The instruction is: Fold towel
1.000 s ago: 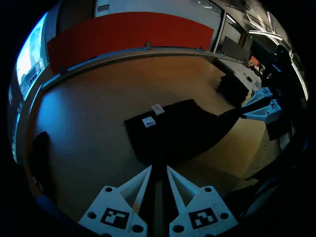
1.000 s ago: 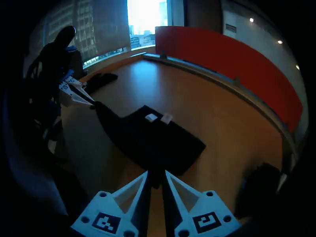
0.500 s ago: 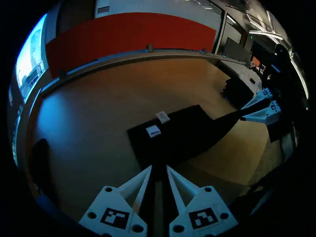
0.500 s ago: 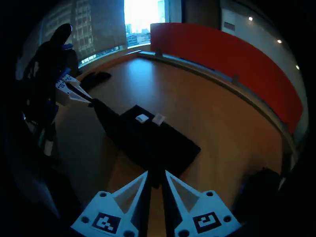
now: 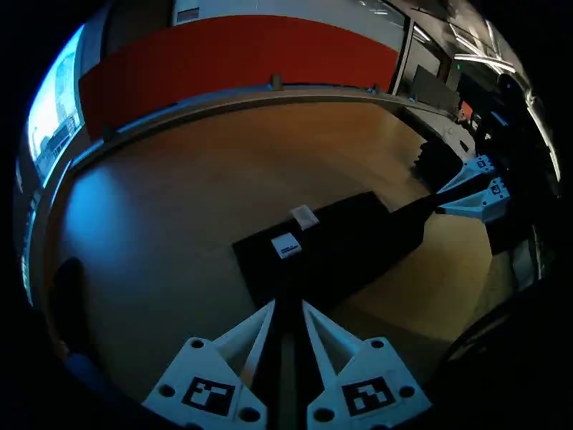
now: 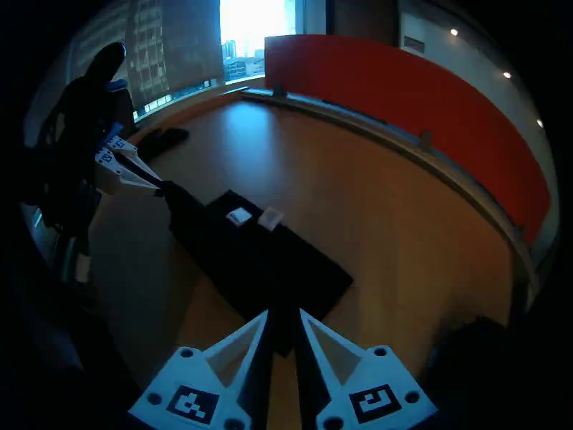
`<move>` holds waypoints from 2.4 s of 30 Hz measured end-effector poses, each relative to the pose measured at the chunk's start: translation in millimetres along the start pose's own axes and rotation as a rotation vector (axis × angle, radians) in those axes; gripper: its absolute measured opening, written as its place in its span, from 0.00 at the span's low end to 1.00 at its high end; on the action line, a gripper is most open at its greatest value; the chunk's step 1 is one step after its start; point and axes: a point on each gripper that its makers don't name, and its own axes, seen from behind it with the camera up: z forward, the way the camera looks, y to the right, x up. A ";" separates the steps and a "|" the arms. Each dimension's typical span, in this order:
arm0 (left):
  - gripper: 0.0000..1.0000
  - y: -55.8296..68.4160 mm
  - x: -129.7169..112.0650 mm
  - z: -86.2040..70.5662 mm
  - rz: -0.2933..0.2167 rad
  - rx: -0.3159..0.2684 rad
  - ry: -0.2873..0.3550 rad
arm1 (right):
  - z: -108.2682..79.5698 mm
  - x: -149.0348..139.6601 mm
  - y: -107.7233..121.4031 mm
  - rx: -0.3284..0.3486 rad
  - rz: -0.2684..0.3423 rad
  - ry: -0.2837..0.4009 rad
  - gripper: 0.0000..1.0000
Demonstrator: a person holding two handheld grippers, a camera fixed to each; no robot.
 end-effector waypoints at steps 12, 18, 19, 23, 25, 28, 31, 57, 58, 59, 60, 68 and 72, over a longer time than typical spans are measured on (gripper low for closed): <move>0.10 -4.7 -3.2 20.2 0.005 -0.004 -0.018 | 15.7 -3.4 9.1 -0.005 -0.001 -0.014 0.16; 0.10 -8.2 -2.8 33.5 0.003 0.001 -0.023 | 25.3 -6.1 13.9 -0.008 -0.006 -0.024 0.16; 0.10 -9.1 -2.9 36.0 0.003 0.003 -0.024 | 27.3 -6.7 15.1 -0.009 -0.006 -0.025 0.17; 0.10 -11.6 -4.1 45.1 0.001 0.005 -0.029 | 34.2 -8.9 19.5 -0.015 -0.004 -0.028 0.17; 0.11 -12.9 -5.2 49.5 0.001 0.007 -0.031 | 37.8 -9.8 21.6 -0.019 -0.003 -0.029 0.17; 0.11 -14.9 -6.5 55.4 0.003 0.012 -0.034 | 43.2 -10.6 24.6 -0.023 -0.001 -0.030 0.17; 0.11 -16.6 -6.6 60.0 0.003 0.016 -0.036 | 48.7 -11.0 27.2 -0.025 0.006 -0.032 0.17; 0.29 -30.0 -13.5 79.9 0.022 0.039 -0.060 | 73.6 -27.5 42.1 -0.054 0.003 -0.071 0.44; 0.30 -30.4 -13.7 80.5 0.025 0.041 -0.061 | 74.2 -27.6 42.9 -0.056 0.004 -0.071 0.46; 0.32 -30.7 -13.9 81.1 0.029 0.042 -0.061 | 74.8 -27.7 43.6 -0.058 0.005 -0.072 0.49; 0.32 -31.1 -13.9 81.5 0.031 0.044 -0.062 | 75.3 -27.8 44.3 -0.060 0.007 -0.072 0.51; 0.40 -39.1 -12.1 84.4 0.032 0.065 -0.063 | 80.4 -28.1 54.4 -0.082 0.004 -0.076 0.68; 0.49 -44.8 -10.0 85.1 0.027 0.078 -0.062 | 82.2 -26.9 59.2 -0.092 -0.002 -0.077 0.80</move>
